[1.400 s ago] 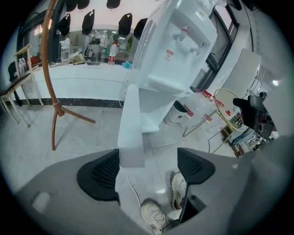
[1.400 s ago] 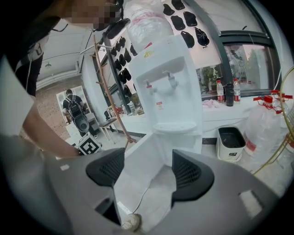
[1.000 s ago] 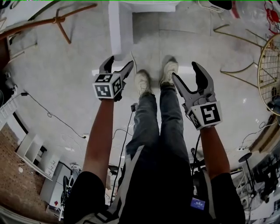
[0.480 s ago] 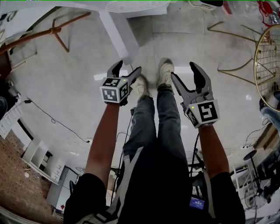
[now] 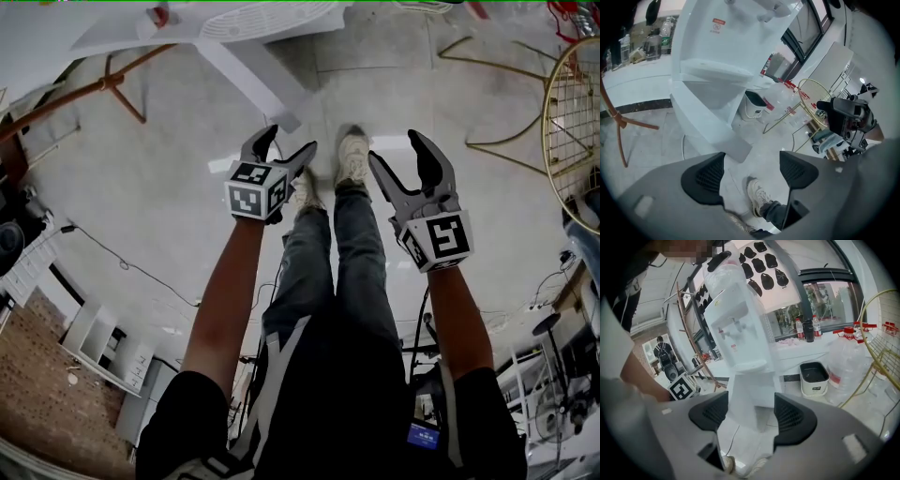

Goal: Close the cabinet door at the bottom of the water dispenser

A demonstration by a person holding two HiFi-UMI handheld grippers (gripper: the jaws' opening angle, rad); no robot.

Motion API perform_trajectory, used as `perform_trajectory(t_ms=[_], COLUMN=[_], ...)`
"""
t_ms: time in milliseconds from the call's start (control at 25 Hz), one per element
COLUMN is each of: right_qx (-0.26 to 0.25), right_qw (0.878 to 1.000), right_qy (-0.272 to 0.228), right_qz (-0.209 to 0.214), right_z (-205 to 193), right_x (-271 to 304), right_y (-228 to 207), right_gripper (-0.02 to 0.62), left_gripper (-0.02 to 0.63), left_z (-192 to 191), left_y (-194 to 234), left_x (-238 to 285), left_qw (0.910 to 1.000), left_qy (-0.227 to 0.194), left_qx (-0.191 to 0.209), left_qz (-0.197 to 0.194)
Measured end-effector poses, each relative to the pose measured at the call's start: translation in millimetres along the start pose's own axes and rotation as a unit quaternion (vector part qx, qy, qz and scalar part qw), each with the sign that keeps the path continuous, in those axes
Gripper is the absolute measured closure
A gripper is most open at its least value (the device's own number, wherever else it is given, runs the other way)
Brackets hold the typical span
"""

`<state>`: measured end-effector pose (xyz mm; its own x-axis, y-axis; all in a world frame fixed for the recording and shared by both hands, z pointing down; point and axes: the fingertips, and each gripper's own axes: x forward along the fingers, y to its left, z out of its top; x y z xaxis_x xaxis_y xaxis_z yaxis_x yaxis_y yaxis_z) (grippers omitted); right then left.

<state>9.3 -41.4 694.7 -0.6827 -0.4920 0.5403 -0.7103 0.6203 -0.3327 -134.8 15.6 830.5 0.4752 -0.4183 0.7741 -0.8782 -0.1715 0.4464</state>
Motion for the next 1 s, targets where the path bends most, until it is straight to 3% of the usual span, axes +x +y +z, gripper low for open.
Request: perform_trajectory(t_ms=[600,840,1000], right_qx=[0.012,0.014,0.025], right_qw=[1.000,1.000,1.000], right_qy=[-0.003,0.009,0.006], right_qz=[-0.007,-0.001,-0.008], right_z=[10,3,2], right_x=[-19,-2,11], right_y=[-48,-50,-54], right_gripper=[0.297,0.299,0.301], left_gripper=[0.227,0.227,0.235], left_z=[40,61,68], left_y=[-38,-20,-15], left_x=[37,46,59], left_qw=[0.9997,0.9999,0.9996], left_qy=[0.014,-0.011,-0.005], left_qx=[0.014,-0.001,0.017], left_qz=[-0.017,-0.012,-0.022])
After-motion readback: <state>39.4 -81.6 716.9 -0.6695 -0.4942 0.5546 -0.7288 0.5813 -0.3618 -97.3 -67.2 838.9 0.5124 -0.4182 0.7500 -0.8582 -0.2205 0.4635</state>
